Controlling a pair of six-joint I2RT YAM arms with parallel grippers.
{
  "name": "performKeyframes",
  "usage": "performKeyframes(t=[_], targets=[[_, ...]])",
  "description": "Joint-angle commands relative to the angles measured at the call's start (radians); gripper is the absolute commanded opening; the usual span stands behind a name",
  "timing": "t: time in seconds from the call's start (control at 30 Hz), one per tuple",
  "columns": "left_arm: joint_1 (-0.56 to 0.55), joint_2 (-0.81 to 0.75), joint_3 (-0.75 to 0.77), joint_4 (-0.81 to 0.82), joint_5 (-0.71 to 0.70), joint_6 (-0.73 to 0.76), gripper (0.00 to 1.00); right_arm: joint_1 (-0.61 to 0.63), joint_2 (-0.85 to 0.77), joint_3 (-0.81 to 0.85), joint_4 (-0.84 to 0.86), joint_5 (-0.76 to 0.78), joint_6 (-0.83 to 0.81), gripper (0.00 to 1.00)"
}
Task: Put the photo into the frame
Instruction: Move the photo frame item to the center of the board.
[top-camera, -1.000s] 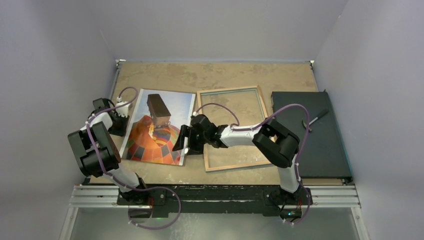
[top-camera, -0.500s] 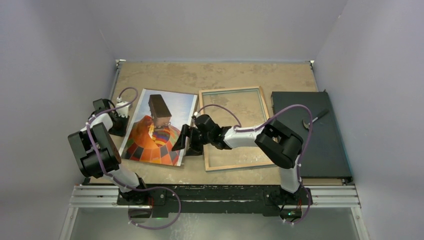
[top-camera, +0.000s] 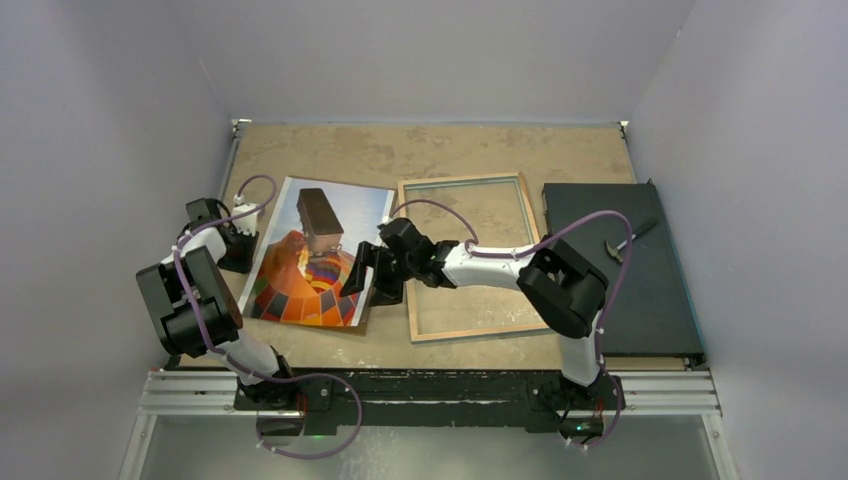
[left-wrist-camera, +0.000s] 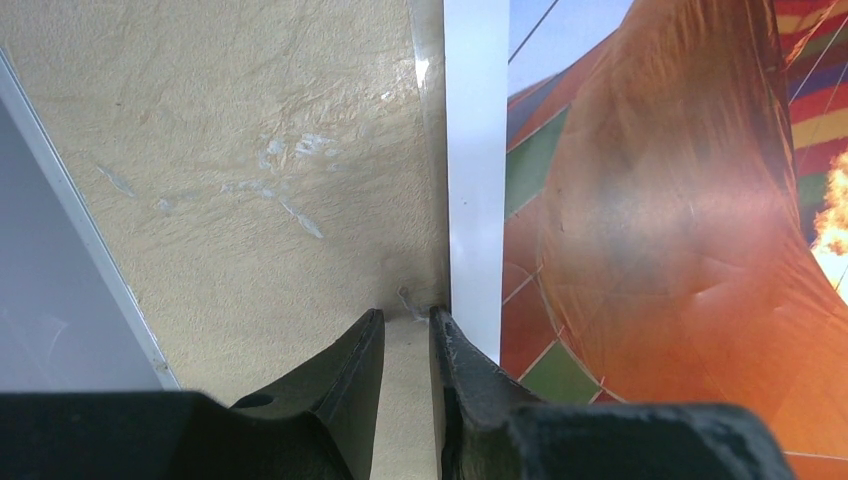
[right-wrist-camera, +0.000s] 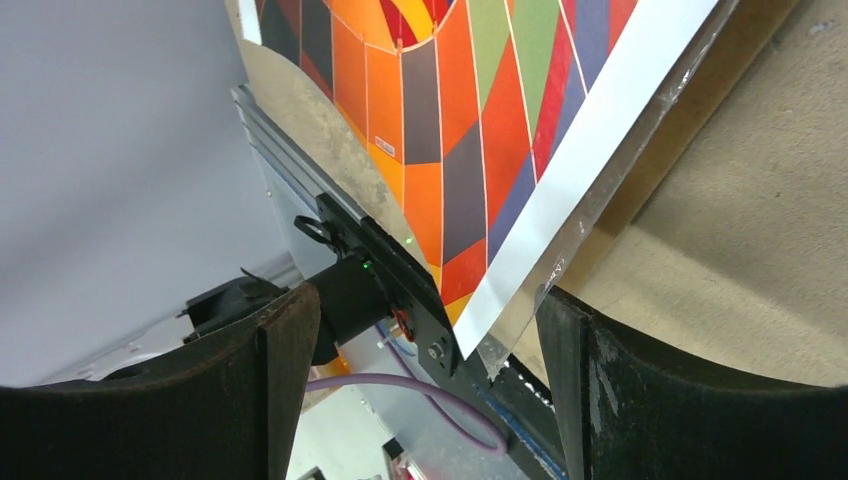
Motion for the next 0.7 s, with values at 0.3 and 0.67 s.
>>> performKeyframes(t=[0.3, 0.67], targets=[[-0.022, 0.087, -0.076, -0.106, 0.065, -0.012, 0.22, -0.007, -0.043, -0.004, 0.099, -0.042, 0.012, 0.80], [-0.022, 0.087, -0.053, -0.144, 0.077, -0.014, 0.21, -0.014, -0.008, -0.167, 0.736, -0.015, 0.192, 0.82]])
